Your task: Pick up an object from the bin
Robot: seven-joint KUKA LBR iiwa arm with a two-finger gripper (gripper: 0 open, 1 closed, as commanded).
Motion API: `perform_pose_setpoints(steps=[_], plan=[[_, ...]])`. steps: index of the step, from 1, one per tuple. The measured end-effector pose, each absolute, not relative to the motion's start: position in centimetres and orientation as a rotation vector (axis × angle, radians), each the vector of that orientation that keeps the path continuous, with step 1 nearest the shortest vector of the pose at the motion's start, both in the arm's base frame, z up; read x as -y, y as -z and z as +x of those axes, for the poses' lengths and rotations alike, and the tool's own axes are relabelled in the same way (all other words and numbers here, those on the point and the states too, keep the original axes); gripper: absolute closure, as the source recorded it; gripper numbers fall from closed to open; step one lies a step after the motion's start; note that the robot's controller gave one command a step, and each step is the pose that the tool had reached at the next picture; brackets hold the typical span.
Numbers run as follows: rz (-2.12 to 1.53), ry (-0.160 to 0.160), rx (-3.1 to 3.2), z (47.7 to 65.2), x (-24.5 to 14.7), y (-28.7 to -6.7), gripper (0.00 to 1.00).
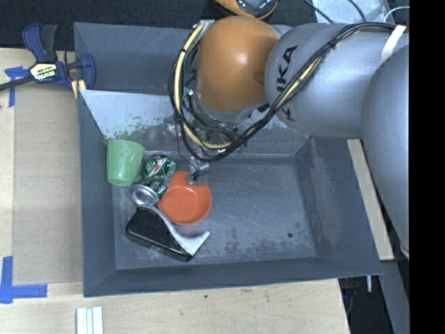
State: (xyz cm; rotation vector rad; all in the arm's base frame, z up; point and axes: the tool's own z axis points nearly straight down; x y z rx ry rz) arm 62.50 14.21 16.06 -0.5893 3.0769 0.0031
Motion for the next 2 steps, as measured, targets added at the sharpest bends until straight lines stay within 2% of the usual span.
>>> perform_pose_setpoints(steps=[1, 2], plan=[[-0.887, 0.003, -3.016, 62.4, -14.7, -15.7, 0.0], [-1.189, -0.002, -2.901, 62.7, -13.8, -6.8, 0.0]])
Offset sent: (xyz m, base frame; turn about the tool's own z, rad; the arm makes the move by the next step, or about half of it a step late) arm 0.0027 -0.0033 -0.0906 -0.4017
